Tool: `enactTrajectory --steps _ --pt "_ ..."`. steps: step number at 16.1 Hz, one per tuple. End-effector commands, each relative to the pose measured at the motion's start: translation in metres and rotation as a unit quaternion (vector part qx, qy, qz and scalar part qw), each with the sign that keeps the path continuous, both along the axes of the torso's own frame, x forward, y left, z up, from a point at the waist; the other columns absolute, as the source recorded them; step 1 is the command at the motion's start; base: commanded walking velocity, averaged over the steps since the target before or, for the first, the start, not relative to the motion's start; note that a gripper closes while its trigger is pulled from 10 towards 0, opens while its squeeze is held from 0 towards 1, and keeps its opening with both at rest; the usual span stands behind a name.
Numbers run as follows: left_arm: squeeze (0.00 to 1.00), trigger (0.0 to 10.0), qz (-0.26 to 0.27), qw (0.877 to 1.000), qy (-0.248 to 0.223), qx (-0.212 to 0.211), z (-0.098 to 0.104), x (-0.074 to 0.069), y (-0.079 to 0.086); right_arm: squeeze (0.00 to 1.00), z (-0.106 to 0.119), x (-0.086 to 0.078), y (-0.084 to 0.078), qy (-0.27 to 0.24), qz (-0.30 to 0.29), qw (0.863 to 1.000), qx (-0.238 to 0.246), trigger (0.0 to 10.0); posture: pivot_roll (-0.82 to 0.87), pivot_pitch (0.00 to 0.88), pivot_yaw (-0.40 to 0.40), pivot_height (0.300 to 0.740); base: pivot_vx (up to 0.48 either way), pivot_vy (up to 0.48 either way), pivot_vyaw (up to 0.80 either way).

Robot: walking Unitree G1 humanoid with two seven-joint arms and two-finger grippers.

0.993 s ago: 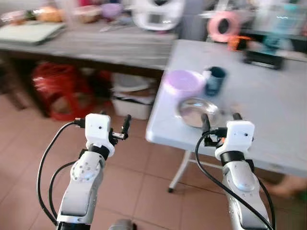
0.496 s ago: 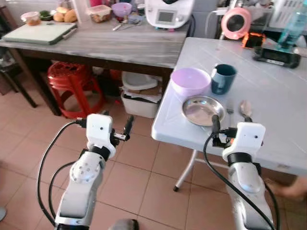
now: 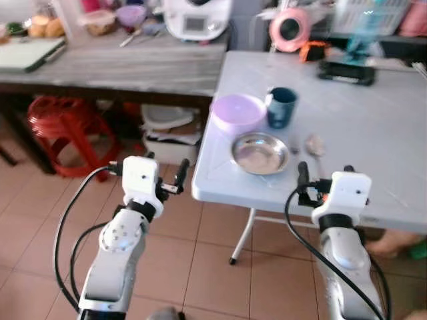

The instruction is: Setting the table

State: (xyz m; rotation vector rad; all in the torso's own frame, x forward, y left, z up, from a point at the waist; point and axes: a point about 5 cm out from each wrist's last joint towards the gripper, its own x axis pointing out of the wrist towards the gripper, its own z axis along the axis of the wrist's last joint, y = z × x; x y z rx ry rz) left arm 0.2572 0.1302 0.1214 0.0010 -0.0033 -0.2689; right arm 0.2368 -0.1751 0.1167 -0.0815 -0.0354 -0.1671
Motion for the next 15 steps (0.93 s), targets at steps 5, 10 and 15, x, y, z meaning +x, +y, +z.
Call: enactTrajectory --steps 5,10,15 --pt "0.0 10.0 0.021 1.0 0.021 -0.007 -0.0085 -0.0023 0.0071 0.0 0.0084 0.0026 0.0082 -0.02 0.022 0.999 -0.013 10.0 -0.03 0.0 0.028 0.74 0.292 0.0 0.0" --pt "0.0 10.0 0.014 1.0 0.019 -0.006 -0.0084 0.0 0.0045 0.0 0.0082 0.0046 0.0079 -0.02 0.022 0.999 -0.017 10.0 -0.03 0.0 0.026 0.74 0.292 0.0 0.0" --pt "0.0 10.0 0.01 1.0 0.018 -0.005 -0.0083 0.0003 0.0028 0.0 0.0088 0.0048 0.0111 -0.024 0.031 0.999 -0.022 10.0 -0.03 0.0 0.024 0.74 0.283 0.0 0.0"
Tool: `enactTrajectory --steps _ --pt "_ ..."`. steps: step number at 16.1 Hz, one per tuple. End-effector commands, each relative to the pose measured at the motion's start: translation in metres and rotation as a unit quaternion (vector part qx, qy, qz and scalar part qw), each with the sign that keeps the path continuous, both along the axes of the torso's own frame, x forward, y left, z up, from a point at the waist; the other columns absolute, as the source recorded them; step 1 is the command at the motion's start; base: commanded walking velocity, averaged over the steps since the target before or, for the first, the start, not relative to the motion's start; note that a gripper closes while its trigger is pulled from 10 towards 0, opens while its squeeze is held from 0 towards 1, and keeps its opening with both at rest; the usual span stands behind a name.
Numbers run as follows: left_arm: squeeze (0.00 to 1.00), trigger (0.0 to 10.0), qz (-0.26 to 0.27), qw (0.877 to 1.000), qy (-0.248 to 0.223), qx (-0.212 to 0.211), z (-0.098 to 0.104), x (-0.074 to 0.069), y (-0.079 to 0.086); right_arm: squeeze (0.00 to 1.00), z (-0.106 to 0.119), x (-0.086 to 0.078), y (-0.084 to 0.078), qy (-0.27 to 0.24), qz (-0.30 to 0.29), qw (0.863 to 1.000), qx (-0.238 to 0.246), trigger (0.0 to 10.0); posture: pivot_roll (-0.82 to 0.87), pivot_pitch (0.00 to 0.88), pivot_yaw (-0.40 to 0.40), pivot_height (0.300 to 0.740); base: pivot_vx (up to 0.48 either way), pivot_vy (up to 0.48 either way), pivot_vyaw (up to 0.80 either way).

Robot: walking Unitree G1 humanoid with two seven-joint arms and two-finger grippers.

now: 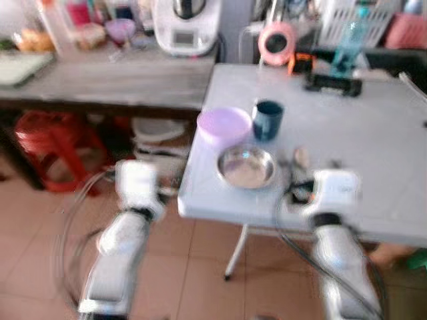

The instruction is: Setting the table

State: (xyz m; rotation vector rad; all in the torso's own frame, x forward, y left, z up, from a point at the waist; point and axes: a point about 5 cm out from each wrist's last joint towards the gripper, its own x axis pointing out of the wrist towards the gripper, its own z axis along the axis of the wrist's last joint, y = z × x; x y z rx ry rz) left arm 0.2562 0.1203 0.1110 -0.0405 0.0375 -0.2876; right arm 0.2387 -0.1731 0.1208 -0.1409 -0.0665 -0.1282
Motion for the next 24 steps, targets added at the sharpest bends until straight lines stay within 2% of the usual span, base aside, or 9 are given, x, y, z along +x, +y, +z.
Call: enactTrajectory --steps 1,5,9,15,17,19,21,22,24 --pt "0.0 10.0 0.019 1.0 -0.005 0.014 0.003 0.002 0.013 0.0 0.005 0.003 0.01 -0.011 0.009 1.0 0.011 10.0 -0.02 0.0 0.027 0.74 0.259 0.0 0.0" --pt "0.0 10.0 0.024 0.999 -0.001 0.024 0.003 0.001 0.017 0.0 0.001 0.005 0.0 0.005 -0.021 0.999 0.036 10.0 -0.03 0.0 0.038 0.74 0.0 0.0 0.0" --pt "0.0 10.0 0.017 0.999 0.031 0.034 -0.003 -0.002 0.024 0.0 0.002 0.006 0.001 0.011 -0.019 0.999 0.048 10.0 -0.02 0.0 0.049 0.74 0.0 0.0 0.0" --pt "0.0 10.0 0.007 0.998 0.04 0.048 -0.003 -0.012 0.026 0.0 0.008 0.006 -0.001 0.033 -0.014 0.996 0.08 10.0 0.0 0.018 0.055 0.74 0.0 0.0 0.0" --pt "0.0 10.0 0.006 0.998 0.043 0.054 -0.001 -0.014 0.03 0.0 0.014 0.009 0.003 0.041 -0.005 0.992 0.119 10.0 0.01 0.033 0.068 0.74 0.0 0.0 0.0" --pt "0.0 10.0 -0.001 0.997 0.046 0.062 -0.001 -0.015 0.032 0.0 0.019 0.014 0.011 0.045 0.003 0.991 0.126 10.0 0.01 0.034 0.078 0.74 0.0 0.0 0.0" --pt "0.0 10.0 -0.004 0.997 0.045 0.064 0.001 -0.014 0.031 0.0 0.011 0.014 0.016 0.07 -0.007 0.985 0.16 10.0 0.02 0.033 0.082 0.74 0.0 0.0 0.0" --pt "0.0 10.0 -0.004 0.997 0.044 0.065 0.003 -0.012 0.032 0.0 0.012 0.016 0.022 0.064 0.028 0.984 0.167 10.0 0.02 0.035 0.091 0.74 0.0 0.0 0.0" --pt "0.0 10.0 -0.007 0.996 0.045 0.072 0.003 -0.013 0.033 0.0 0.006 0.023 0.022 0.089 0.012 0.98 0.178 10.0 0.03 0.038 0.097 0.74 0.0 0.0 0.0"
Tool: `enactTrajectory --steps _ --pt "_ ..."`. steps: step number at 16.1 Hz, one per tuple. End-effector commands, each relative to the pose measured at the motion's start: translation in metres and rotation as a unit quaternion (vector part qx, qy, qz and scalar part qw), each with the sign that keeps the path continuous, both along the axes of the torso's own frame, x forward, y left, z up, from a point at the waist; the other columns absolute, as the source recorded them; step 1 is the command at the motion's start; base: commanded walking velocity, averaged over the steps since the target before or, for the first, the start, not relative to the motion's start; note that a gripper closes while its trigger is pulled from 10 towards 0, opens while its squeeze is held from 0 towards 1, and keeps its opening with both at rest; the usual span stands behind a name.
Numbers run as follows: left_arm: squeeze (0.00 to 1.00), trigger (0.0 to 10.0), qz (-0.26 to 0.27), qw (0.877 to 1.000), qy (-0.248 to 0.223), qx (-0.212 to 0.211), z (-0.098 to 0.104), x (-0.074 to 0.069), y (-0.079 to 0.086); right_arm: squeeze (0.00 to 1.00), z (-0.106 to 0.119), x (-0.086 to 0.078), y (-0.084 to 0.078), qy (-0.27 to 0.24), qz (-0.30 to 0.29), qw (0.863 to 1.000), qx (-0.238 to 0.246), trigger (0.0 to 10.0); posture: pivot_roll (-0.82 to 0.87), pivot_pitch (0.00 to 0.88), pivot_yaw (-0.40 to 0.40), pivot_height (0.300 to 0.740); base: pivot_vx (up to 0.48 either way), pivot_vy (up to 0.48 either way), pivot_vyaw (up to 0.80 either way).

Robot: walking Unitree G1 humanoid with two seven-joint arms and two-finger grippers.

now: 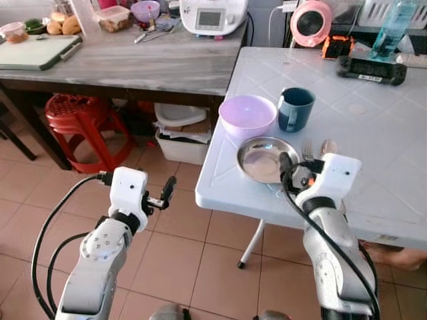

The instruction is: Setting the table

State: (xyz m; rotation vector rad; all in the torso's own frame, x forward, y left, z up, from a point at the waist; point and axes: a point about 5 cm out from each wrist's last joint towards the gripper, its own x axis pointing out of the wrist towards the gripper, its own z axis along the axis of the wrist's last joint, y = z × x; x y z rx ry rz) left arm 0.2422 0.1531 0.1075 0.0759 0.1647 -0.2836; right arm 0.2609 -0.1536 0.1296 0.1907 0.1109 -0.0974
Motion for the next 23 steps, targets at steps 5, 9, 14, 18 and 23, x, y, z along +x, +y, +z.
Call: enactTrajectory --steps 5,9,14,18,23 --pt "0.0 10.0 -0.008 1.0 -0.008 0.006 0.007 0.003 -0.001 0.0 -0.014 0.01 0.005 0.042 0.003 0.998 0.036 10.0 0.03 0.034 0.099 0.74 0.0 0.0 0.0" --pt "0.0 10.0 -0.009 1.0 -0.009 0.003 0.007 0.003 -0.004 0.0 -0.017 0.019 0.01 0.049 0.022 0.997 0.05 10.0 0.01 0.034 0.094 0.74 0.0 0.0 0.0" --pt "0.0 10.0 -0.008 1.0 -0.012 -0.006 0.003 0.007 -0.012 0.0 -0.016 0.033 0.022 0.065 0.068 0.994 0.053 10.0 0.0 0.013 0.062 0.74 0.0 0.0 0.0" --pt "0.0 10.0 0.002 1.0 -0.019 -0.011 0.005 0.01 -0.012 0.0 -0.017 0.03 0.016 0.073 0.056 0.994 0.054 10.0 -0.01 0.001 0.053 0.74 0.0 0.0 0.0" --pt "0.0 10.0 -0.005 1.0 -0.018 -0.013 0.004 0.01 -0.014 0.0 -0.023 0.019 0.019 0.096 0.053 0.989 0.099 10.0 -0.01 0.014 0.058 0.74 0.0 0.0 0.0"
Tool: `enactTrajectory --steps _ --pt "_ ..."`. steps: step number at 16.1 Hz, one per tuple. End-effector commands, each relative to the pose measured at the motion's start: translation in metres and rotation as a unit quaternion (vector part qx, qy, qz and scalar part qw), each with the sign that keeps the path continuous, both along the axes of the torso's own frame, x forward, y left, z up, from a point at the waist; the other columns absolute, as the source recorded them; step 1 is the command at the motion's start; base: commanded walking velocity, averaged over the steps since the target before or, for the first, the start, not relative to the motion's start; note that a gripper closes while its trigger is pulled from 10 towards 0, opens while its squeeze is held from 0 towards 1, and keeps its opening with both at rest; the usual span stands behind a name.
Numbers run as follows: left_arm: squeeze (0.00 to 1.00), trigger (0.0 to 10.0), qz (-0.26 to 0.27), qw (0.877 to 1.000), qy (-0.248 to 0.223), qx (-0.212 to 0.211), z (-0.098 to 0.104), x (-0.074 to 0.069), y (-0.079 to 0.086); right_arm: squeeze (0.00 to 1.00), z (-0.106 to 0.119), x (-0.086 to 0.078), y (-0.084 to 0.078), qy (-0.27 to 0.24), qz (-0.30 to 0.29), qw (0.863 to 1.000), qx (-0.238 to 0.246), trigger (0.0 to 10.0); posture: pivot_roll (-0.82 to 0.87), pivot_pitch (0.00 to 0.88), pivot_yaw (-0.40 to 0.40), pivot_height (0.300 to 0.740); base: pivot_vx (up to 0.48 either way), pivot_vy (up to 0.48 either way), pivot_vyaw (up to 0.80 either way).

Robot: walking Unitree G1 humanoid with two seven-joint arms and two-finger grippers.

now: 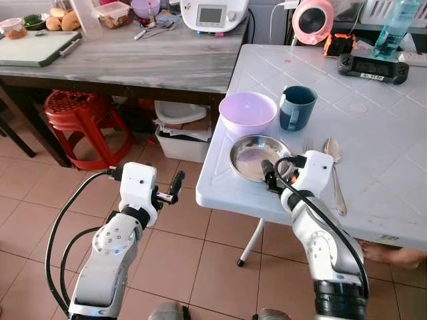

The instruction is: Setting the table

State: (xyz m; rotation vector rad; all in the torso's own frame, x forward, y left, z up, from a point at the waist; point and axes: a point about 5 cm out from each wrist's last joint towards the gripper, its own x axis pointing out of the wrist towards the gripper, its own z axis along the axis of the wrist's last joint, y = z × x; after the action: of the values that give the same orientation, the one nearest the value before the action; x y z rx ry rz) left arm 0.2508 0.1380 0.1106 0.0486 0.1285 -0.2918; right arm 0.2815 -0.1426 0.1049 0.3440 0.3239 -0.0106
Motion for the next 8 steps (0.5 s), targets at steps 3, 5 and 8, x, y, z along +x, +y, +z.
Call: enactTrajectory --steps 3,5,8 --pt "0.0 10.0 -0.003 1.0 -0.002 0.006 0.0009 0.0019 0.0021 0.0 -0.0007 0.0002 0.0146 0.016 0.023 0.999 0.033 0.4 -0.01 0.02 0.064 0.74 0.0 0.0 0.0" --pt "0.0 10.0 -0.005 1.0 -0.002 0.007 0.001 0.0026 0.0024 0.0 -0.0012 0.0013 0.0158 0.026 0.033 0.999 0.03 0.0 -0.01 0.019 0.065 0.74 0.0 0.0 0.0" --pt "0.0 10.0 -0.007 1.0 -0.003 0.006 0.0016 0.0028 0.0007 0.0 -0.004 0.0016 0.0142 0.041 0.037 0.998 0.037 0.0 -0.01 0.018 0.065 0.74 0.0 0.0 0.0"
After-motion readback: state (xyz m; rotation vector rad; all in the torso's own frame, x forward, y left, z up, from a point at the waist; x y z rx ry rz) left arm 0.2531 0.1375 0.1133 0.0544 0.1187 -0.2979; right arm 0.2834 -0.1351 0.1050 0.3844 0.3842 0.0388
